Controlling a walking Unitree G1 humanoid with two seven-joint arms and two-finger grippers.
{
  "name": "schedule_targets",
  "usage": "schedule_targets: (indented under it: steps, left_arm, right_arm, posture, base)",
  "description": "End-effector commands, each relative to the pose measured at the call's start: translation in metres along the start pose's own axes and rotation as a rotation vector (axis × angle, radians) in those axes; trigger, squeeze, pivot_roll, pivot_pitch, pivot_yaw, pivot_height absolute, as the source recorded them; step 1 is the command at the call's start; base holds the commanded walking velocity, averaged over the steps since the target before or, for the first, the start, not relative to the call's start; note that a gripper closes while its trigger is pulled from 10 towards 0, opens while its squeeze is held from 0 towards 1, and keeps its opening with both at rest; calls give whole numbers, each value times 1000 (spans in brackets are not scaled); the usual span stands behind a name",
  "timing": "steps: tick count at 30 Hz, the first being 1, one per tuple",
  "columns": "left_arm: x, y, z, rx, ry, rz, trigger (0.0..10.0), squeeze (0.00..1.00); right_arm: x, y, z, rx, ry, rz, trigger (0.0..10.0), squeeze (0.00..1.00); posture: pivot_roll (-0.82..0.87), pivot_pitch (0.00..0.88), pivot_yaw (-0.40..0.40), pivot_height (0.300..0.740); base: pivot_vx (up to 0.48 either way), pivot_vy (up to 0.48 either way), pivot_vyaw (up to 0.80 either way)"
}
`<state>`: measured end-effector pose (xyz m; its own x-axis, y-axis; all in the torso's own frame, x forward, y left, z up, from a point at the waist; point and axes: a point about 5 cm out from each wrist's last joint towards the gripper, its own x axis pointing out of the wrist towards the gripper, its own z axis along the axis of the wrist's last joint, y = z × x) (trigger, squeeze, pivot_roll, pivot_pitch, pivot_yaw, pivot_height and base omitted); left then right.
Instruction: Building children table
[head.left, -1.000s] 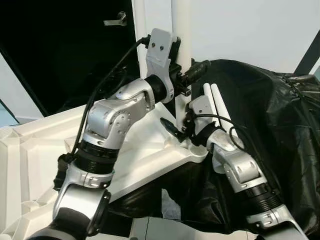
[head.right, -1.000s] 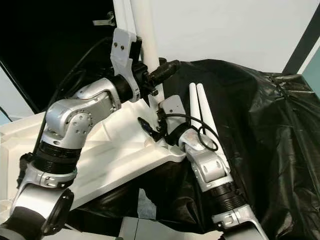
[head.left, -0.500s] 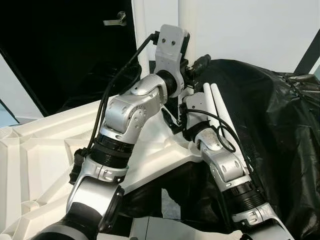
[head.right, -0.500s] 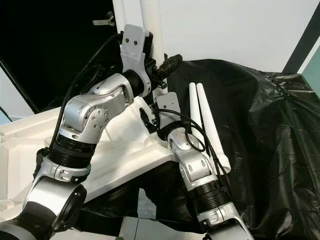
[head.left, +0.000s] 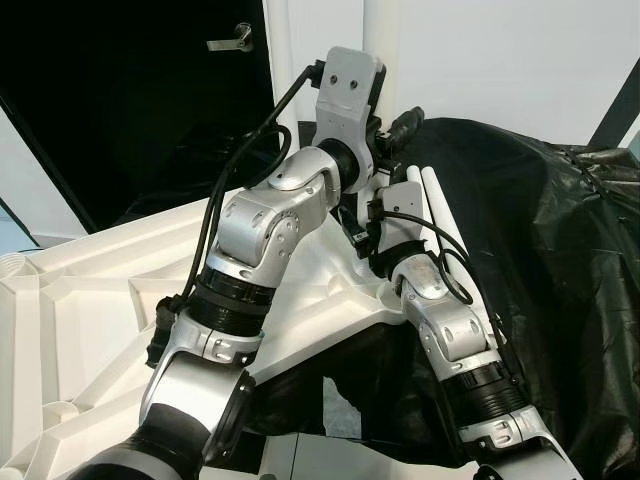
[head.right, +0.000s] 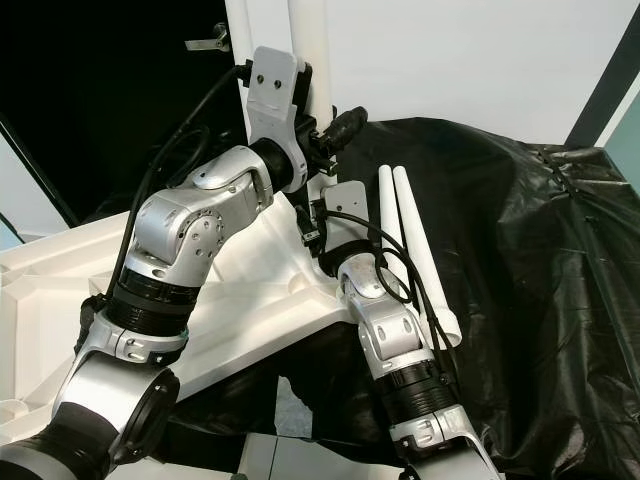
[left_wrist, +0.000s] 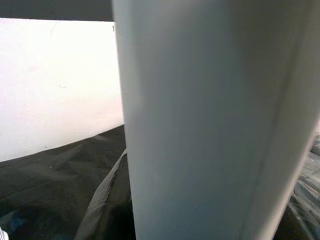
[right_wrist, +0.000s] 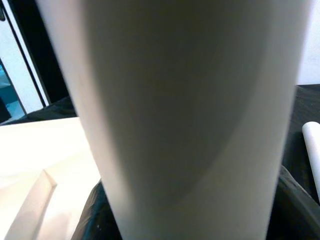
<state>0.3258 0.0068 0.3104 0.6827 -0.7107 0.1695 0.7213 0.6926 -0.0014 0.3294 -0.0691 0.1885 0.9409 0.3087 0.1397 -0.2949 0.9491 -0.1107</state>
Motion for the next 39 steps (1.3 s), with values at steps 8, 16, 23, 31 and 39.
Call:
schedule_targets:
  steps: [8,16,23,31,39]
  left_arm:
    - [1,-7,10,0,-63,-77,10000,1000]
    - [-9,0,4,30,-54,-47,10000,0]
    - [-32,8,-5,82,-42,-87,10000,0]
    - [-58,14,-19,92,2,-118,10000,0]
    - [-94,29,-39,104,88,-124,10000,0]
  right_arm:
    - [3,-1,-1,17,8,-24,10000,0]
    - [5,-18,-4,78,35,-96,10000,0]
    - [2,-32,-6,80,42,-155,10000,0]
    - [-5,-32,-11,84,45,-113,10000,0]
    - [-16,-23,-14,99,31,-48,10000,0]
  posture:
    - [74,0,21,740]
    - [76,0,24,740]
    - [79,0,24,740]
    - [80,0,17,740]
    - [81,0,13,740]
  base:
    - [0,0,0]
    - [0,0,0]
    - [0,0,0]
    - [0,0,0]
    - [0,0,0]
